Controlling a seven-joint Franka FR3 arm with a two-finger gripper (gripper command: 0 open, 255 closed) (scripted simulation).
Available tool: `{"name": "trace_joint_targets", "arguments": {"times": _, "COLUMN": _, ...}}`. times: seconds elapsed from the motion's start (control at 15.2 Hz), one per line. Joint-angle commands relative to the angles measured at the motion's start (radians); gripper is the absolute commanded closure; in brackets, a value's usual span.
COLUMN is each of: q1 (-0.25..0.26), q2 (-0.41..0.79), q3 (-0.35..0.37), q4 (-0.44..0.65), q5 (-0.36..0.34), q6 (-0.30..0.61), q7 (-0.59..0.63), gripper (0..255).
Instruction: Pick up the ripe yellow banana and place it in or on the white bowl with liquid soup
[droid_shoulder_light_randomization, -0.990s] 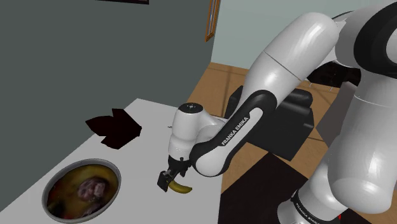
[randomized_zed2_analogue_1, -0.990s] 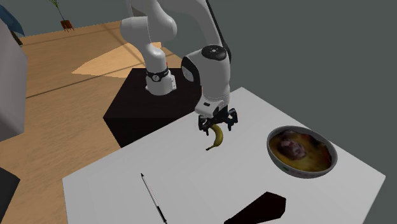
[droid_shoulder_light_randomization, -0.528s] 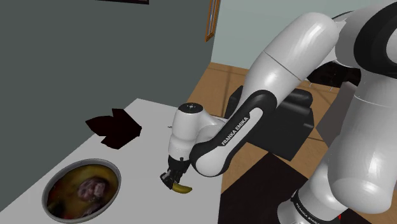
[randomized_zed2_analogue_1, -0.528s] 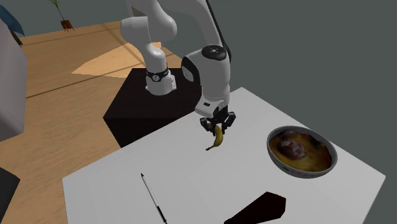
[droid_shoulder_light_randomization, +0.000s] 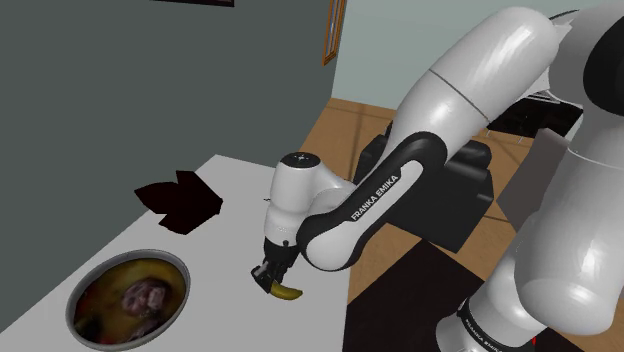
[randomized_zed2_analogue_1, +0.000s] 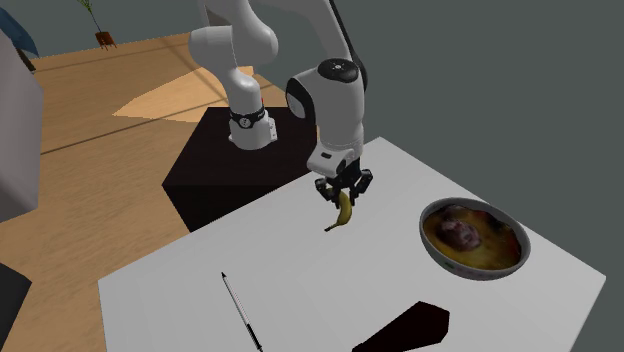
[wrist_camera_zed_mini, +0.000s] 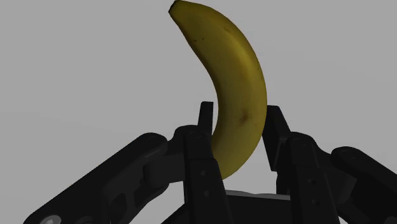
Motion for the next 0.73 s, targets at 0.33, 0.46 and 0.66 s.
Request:
{"name": "trace_joint_targets", "arguments": {"times": 0.33, "q1": -0.022, "q2": -0.103, "q3": 0.029, "q4": 0.006, "q5": 0.086, "q6": -0.1, "q7": -0.058, "gripper": 255}}
{"name": "trace_joint_targets", "arguments": {"times": 0.46, "q1": -0.024, "q2": -0.131, "q3": 0.032, "q4": 0.01, "q5": 0.106, "q6": -0.13, "q7": -0.07, "gripper": 255}}
{"name": "trace_joint_targets", "arguments": {"times": 0.66, "q1": -0.025, "q2": -0.171, "q3": 0.034, "q4": 0.019, "q5": 0.132, "q6": -0.175, "q7": -0.086, "gripper": 255}}
